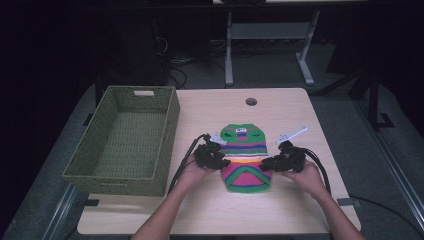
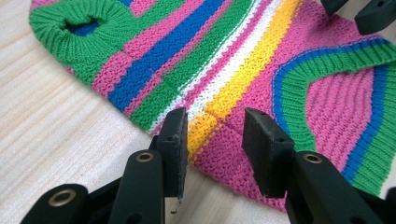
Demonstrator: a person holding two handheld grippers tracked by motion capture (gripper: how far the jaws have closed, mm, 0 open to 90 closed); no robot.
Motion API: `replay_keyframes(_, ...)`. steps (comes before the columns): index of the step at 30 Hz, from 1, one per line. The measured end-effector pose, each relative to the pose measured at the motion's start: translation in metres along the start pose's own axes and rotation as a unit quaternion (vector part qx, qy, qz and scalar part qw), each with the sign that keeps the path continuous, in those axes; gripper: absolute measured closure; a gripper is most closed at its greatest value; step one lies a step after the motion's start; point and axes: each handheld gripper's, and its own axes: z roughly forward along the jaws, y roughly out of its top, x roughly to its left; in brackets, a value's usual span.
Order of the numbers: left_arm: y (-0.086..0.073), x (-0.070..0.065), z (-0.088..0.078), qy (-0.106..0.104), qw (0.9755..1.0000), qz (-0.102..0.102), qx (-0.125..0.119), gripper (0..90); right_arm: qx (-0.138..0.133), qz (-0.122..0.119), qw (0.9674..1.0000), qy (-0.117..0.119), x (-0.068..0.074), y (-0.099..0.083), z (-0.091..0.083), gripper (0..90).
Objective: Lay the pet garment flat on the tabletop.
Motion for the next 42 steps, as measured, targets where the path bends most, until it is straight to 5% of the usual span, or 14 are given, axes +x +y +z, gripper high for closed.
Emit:
replay_keyframes(24, -0.004, -0.006, -0.014, -0.018, 0.9996, 0.0, -0.02, 52.9, -0.011, 0.002, 0.9999, -0.001, -0.006, -0.009, -0.024, 56.1)
replay_keyframes(42, -0.016, -0.009, -0.026, -0.029, 0.9985, -0.024, -0.041, 45.6, -0.023, 0.002, 0.9997, 0.0, -0.007, -0.02, -0.037, 48.5)
